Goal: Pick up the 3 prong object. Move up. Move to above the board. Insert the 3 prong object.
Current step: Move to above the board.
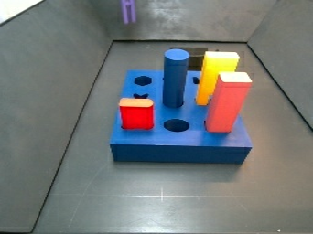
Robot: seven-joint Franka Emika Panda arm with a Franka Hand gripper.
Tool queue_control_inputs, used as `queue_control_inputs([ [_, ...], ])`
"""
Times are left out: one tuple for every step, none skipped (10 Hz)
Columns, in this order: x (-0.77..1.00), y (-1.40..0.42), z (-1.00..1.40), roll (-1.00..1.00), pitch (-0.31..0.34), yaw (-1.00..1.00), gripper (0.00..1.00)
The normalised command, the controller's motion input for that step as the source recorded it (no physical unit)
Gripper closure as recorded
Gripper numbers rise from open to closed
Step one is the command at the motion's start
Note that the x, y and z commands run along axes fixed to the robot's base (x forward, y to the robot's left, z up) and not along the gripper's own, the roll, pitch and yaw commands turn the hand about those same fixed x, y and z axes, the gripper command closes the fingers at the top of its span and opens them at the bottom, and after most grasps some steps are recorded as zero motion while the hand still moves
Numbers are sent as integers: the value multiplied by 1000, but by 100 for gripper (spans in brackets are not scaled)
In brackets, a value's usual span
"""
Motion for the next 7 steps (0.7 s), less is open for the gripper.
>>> queue_control_inputs([
  [-15,123,529,-175,21,-3,100],
  [1,77,273,-135,56,-18,100],
  [200,-1000,133,233,338,-1000,100],
  [202,-1000,115,271,330,-1000,100],
  [198,-1000,122,334,344,-1000,100],
  [194,-1000,128,254,261,-801,100],
  [196,-1000,126,168,187,-566,100],
])
